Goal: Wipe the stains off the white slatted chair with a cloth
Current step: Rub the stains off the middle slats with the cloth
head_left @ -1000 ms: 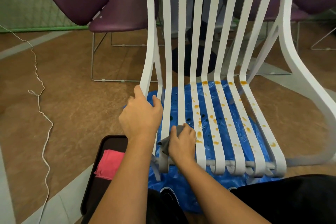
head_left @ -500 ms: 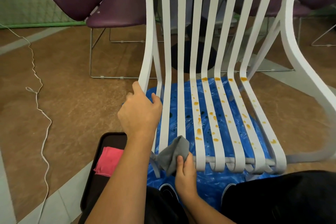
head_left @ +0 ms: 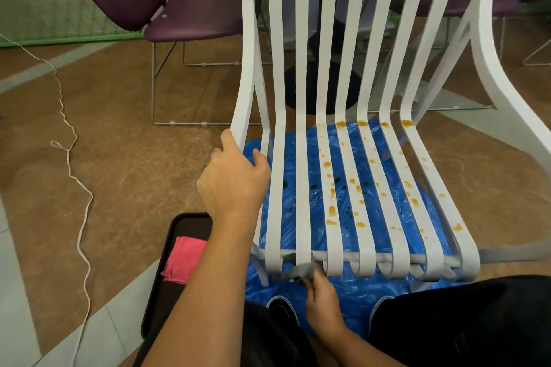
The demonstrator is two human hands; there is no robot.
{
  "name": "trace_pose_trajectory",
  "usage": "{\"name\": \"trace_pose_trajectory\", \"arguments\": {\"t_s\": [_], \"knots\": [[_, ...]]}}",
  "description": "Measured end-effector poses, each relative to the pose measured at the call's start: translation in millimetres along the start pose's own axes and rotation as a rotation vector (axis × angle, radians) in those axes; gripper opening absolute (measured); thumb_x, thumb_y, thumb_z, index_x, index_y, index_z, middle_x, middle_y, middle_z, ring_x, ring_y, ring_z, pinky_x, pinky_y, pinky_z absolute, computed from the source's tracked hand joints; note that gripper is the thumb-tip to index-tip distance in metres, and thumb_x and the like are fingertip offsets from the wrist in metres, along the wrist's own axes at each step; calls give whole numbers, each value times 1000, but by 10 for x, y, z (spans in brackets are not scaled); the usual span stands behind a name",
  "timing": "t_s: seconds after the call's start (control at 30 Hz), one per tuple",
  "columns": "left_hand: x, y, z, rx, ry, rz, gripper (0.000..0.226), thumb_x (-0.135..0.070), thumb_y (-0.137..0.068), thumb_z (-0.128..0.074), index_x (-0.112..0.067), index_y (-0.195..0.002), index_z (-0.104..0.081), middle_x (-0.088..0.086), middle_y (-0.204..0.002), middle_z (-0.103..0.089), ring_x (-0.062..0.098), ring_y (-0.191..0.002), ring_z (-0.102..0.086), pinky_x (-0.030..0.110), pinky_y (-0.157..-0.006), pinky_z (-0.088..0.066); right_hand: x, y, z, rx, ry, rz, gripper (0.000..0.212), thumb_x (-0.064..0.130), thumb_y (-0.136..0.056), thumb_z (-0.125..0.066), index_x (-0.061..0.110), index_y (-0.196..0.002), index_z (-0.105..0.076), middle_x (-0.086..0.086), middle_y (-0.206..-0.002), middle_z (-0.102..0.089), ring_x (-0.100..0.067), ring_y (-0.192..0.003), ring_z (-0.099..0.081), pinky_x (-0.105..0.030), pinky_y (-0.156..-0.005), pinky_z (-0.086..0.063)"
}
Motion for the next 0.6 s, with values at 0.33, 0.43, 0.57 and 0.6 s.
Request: {"name": "trace_pose_trajectory", "arguments": {"t_s": [0.33,0.43,0.57,0.6], "knots": [[-4,14,9,5,-20,3,54,-48,-96,-51,-21,-141,-40,7,-104,-65,25,-83,-63,33,-61,-41,768,128,124,-199,-112,-34,29,40,-102,-40,18,-88,-52,-1,-80,-60,-10,-72,-59,-38,-66,-53],[-13,17,11,21,-21,4,56,-48,-96,-51,-21,-143,-38,7,-108,-65,27,-86,-65,33,-62,-41,1019,-41,240,-266,-98,-130,41,41,-105,-34,11,-84,-53,-3,-75,-57,-16,-69,-57,-36,-61,-47],[-26,19,24,37,-24,-1,55,-46,-97,-50,-21,-144,-37,7,-109,-64,25,-84,-64,33,-61,-40,1231,-479,331,-161,-54,-393,37,39,-106,-28,12,-98,-50,0,-79,-51,-21,-79,-54,-35,-72,-46],[-26,11,26,35,-27,-3,53,-45,-98,-49,-21,-144,-38,6,-108,-64,24,-82,-63,33,-60,-40,1296,-592,333,-131,-82,-439,36,38,-106,-28,10,-104,-51,-2,-81,-52,-23,-80,-55,-37,-75,-49]]}}
Point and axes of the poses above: each hand's wrist, its own y-axis away from the middle knuckle, its own z-axis out of the back of the hand, x = y × z, the point moved 7 cm from there along -y, towards the middle knuckle
